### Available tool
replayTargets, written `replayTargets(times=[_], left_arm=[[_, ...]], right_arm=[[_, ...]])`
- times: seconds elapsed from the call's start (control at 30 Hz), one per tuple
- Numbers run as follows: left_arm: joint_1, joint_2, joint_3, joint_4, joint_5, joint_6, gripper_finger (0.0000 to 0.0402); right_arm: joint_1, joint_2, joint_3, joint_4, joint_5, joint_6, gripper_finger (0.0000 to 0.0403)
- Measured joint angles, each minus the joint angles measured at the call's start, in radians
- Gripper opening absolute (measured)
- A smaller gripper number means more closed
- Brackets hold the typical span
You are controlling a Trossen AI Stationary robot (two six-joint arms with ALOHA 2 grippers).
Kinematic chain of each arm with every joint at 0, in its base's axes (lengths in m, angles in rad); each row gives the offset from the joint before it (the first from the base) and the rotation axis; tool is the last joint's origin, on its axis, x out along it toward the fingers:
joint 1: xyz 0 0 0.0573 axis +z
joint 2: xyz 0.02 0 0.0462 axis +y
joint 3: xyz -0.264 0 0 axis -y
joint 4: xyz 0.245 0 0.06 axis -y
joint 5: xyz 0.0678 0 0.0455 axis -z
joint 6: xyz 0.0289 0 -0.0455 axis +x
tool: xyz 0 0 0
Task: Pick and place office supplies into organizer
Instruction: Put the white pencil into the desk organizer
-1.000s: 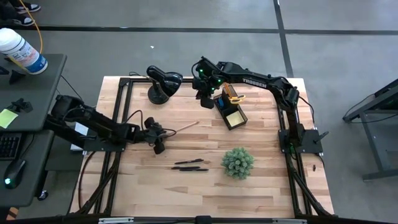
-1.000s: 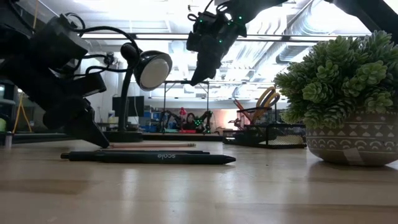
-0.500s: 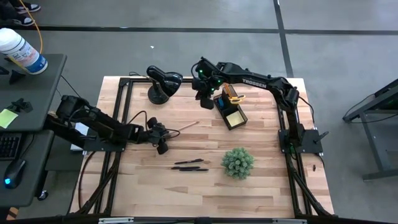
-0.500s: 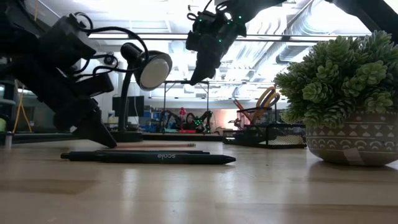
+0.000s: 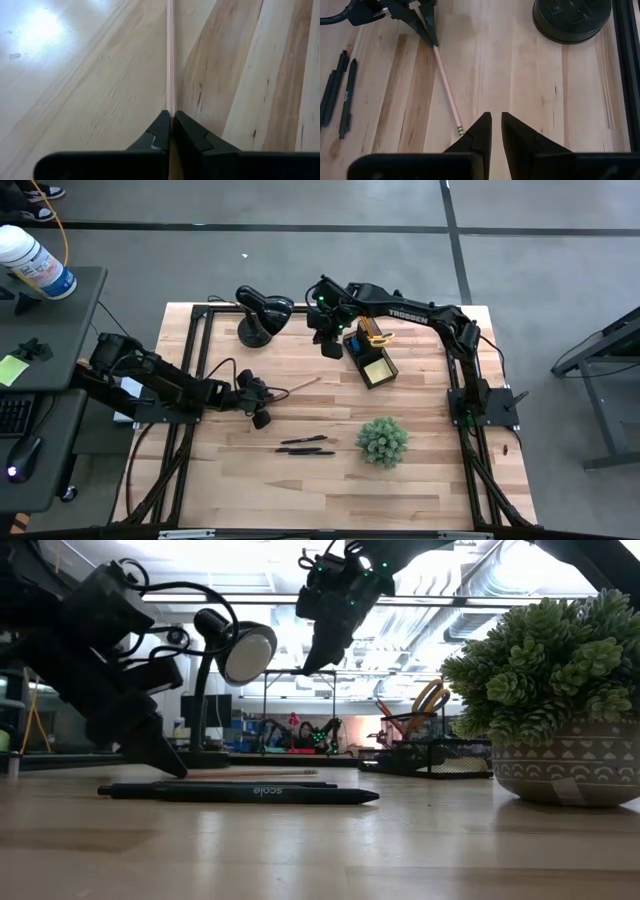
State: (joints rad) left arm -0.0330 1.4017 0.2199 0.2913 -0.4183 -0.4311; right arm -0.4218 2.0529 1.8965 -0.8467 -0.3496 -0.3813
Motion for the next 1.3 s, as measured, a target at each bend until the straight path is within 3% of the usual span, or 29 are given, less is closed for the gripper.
replayTargets(times=[0.47,0.77,1.3], left_arm=[[0.001,0.002,-0.004,0.069,0.012,-0.023,0.0001],[0.000,-0.004,-0.004,0.117,0.018,-0.022,0.0000],[0.000,-0.036,-0.003,0.358,-0.026,0.067,0.0000]], right_arm=[[-0.009,-0.004,0.000,-0.015,0.069,-0.003,0.0044],[-0.053,-0.082,0.000,-0.024,0.185,-0.001,0.0043],[-0.189,-0.185,-0.001,-0.138,0.179,0.059,0.0041]])
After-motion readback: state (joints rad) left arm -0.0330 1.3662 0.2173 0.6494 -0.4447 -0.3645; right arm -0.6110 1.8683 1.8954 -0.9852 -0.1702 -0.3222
